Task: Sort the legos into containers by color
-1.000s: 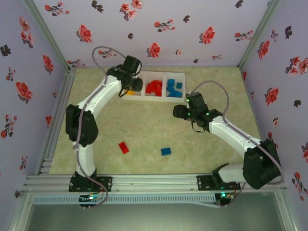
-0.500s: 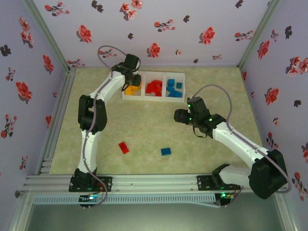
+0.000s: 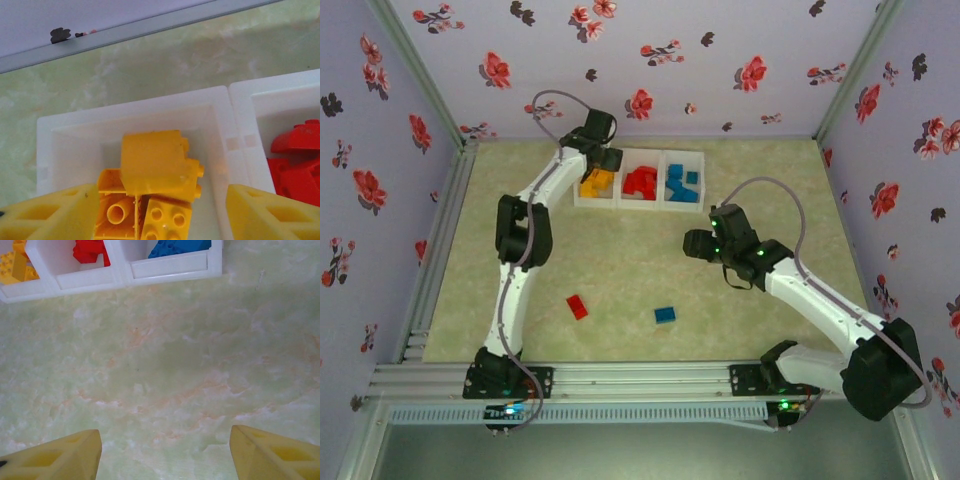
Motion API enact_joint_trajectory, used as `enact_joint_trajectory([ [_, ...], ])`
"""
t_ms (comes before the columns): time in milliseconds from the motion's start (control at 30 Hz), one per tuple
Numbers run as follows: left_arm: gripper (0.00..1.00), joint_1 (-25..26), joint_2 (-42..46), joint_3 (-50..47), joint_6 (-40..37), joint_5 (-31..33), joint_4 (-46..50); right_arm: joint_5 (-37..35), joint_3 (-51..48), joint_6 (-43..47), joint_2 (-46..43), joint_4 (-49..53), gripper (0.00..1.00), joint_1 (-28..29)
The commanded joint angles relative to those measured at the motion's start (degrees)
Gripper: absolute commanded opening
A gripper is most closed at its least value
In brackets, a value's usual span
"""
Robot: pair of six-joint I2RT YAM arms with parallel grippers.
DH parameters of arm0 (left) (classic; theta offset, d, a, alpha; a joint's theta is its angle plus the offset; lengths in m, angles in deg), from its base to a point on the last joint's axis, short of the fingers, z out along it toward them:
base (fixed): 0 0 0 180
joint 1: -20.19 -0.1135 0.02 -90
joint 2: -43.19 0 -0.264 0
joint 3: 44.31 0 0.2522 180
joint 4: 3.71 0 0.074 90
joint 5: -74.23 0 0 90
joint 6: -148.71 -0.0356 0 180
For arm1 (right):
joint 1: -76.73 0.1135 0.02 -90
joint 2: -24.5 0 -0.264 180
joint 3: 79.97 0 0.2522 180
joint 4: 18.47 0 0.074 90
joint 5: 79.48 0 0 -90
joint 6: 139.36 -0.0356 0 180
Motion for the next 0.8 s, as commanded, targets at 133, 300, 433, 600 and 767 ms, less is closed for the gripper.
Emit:
enact_joint_trajectory([
  [133, 0.69, -0.12, 6.3, -1.63, 1.01, 1.37, 0.18, -1.49, -1.3, -0.61, -1.66, 2.4, 0.7, 1.27],
  [300, 0.69, 1.07, 15.85, -10.49, 3.05, 1.47, -0.54, -1.61, -1.66, -0.76, -1.36, 3.91, 0.7, 3.04],
  [433, 0.71, 2.44, 23.91, -19.26, 5.52, 0.61, -1.57, -3.1, -2.79, -2.84, 0.04, 3.87, 0.71, 6.86],
  [600, 0.71, 4.2, 31.22, -28.02, 9.07, 0.42, -0.25, -6.49, -4.71, -8.42, 4.41, 2.19, 0.71, 15.05],
  [767, 0.7, 5.92, 38.57, -38.14, 12.8, -0.01, -2.12, -9.1, -4.58, -14.07, 9.17, 1.17, 0.73, 23.21],
])
